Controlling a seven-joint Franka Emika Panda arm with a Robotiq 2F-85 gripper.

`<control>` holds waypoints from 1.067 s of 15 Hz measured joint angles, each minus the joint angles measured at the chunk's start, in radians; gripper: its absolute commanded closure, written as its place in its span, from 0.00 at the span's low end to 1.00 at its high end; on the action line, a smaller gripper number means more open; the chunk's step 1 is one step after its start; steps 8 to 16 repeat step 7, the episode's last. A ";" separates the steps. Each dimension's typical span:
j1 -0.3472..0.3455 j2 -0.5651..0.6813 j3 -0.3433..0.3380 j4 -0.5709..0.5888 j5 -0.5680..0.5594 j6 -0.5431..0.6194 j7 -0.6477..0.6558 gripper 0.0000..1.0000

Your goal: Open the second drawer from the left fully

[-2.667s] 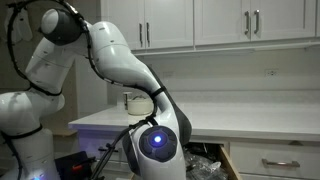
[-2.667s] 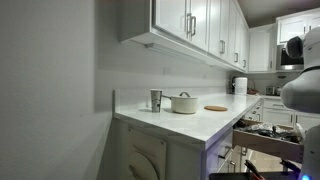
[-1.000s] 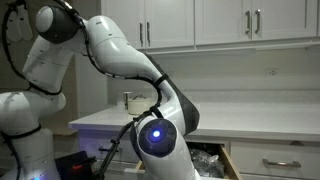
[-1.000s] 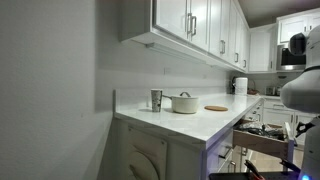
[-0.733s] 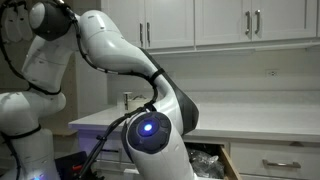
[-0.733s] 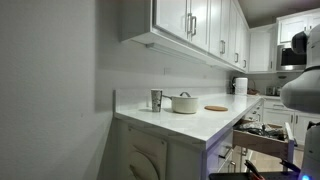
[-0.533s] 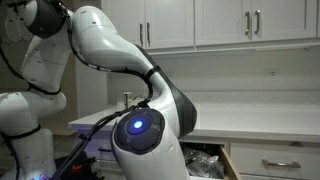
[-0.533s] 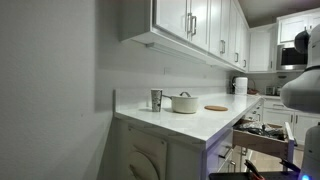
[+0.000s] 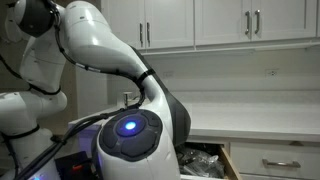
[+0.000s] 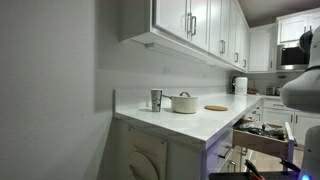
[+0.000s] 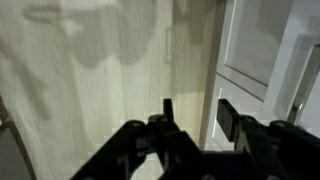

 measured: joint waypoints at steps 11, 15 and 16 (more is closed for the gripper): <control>-0.002 0.000 0.006 0.000 0.000 0.000 0.000 0.49; -0.002 0.000 0.006 0.000 0.000 0.000 0.000 0.49; -0.002 0.000 0.006 0.000 0.000 0.000 0.000 0.49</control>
